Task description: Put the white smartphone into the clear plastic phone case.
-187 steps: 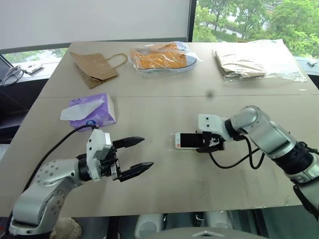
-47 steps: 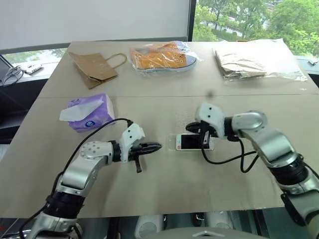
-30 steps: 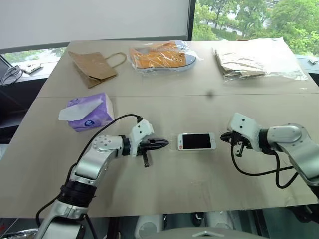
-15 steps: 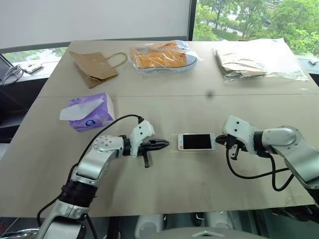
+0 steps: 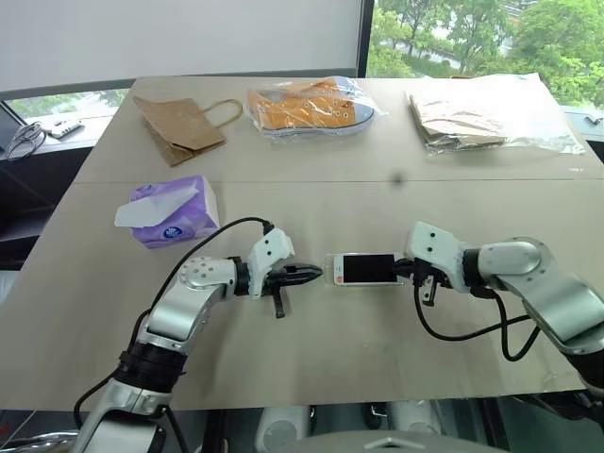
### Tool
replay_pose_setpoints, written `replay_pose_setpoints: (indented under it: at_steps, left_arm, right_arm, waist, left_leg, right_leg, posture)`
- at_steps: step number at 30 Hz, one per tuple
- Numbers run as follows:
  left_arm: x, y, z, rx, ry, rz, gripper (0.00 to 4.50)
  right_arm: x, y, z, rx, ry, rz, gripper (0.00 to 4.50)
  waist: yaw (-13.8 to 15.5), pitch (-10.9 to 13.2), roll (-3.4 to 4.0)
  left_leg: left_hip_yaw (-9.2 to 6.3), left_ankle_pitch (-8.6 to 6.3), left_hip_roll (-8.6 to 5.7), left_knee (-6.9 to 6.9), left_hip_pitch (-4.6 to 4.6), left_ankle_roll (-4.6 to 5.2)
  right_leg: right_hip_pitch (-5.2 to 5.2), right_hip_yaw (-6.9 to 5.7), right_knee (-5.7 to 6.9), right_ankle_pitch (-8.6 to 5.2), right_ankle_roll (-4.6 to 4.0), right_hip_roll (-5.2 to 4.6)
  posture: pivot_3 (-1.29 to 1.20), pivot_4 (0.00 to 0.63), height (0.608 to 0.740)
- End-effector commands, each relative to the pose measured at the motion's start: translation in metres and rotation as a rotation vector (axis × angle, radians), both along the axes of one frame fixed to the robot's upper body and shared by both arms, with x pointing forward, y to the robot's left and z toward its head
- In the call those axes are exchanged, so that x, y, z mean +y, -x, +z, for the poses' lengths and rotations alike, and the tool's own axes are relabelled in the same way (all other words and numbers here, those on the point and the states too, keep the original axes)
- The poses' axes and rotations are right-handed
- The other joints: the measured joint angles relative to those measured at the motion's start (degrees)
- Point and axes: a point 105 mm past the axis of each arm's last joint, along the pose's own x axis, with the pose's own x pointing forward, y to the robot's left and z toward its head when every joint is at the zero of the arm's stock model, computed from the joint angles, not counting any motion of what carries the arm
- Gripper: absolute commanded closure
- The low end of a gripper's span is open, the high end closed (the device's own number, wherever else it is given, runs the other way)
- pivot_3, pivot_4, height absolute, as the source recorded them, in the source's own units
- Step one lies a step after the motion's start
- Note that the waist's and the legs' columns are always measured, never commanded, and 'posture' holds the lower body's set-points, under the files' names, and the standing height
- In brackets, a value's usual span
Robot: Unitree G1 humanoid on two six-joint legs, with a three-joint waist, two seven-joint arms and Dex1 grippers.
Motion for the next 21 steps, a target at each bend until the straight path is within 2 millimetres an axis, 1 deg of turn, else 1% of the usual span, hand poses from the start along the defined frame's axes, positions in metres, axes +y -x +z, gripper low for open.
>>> replay_pose_setpoints:
  at_steps: [1,4,8,13,15,21]
  left_arm:
    - [-0.003,0.001,0.004,-0.016,0.001,-0.019,4.49]
    - [-0.003,0.000,0.004,-0.017,0.002,-0.017,4.49]
    - [-0.003,0.001,0.004,-0.017,0.003,-0.013,4.49]
    - [-0.003,0.002,0.003,-0.011,0.003,-0.014,4.49]
    - [-0.003,0.002,0.003,-0.010,0.002,-0.014,4.49]
    - [-0.002,0.002,0.003,-0.008,-0.002,-0.015,4.49]
  right_arm:
    - [0.006,0.000,0.010,-0.042,-0.019,0.019,4.50]
    - [0.004,-0.003,0.014,-0.051,-0.028,0.003,4.50]
    - [-0.015,-0.006,0.023,-0.063,-0.008,-0.045,4.50]
    - [-0.031,-0.006,0.020,-0.053,0.029,-0.080,4.50]
    - [-0.032,-0.006,0.017,-0.048,0.035,-0.084,4.50]
    - [-0.022,-0.004,0.008,-0.031,0.030,-0.055,4.50]
  waist:
    - [0.00,0.00,0.00]
    - [-0.01,0.00,0.00]
    - [0.02,0.00,0.00]
    - [-0.01,-0.01,-0.01]
    - [-0.01,-0.01,-0.01]
    - [-0.01,-0.01,-0.01]
  left_leg:
    - [0.01,0.00,0.00,0.00,0.00,0.00]
    - [0.01,0.00,0.00,0.02,0.00,0.00]
    - [0.01,0.00,0.00,0.06,0.00,0.00]
    - [0.01,-0.01,0.00,0.09,0.00,0.01]
    - [0.01,-0.01,0.01,0.09,0.01,0.02]
    - [0.01,-0.01,0.01,0.14,0.01,0.02]
  right_leg:
    - [0.00,0.00,0.00,0.00,0.00,0.00]
    - [0.00,0.01,0.01,0.00,0.00,0.00]
    - [0.00,0.01,0.04,0.00,0.00,0.00]
    - [0.02,0.02,0.04,0.00,0.00,0.00]
    - [0.02,0.02,0.06,0.00,0.00,0.00]
    - [0.02,0.04,0.10,0.00,0.00,0.00]
  posture:
    - [0.00,0.150,0.740]
    - [0.00,0.150,0.740]
    - [0.00,0.150,0.740]
    - [0.00,0.150,0.740]
    - [0.00,0.150,0.740]
    - [0.00,0.150,0.740]
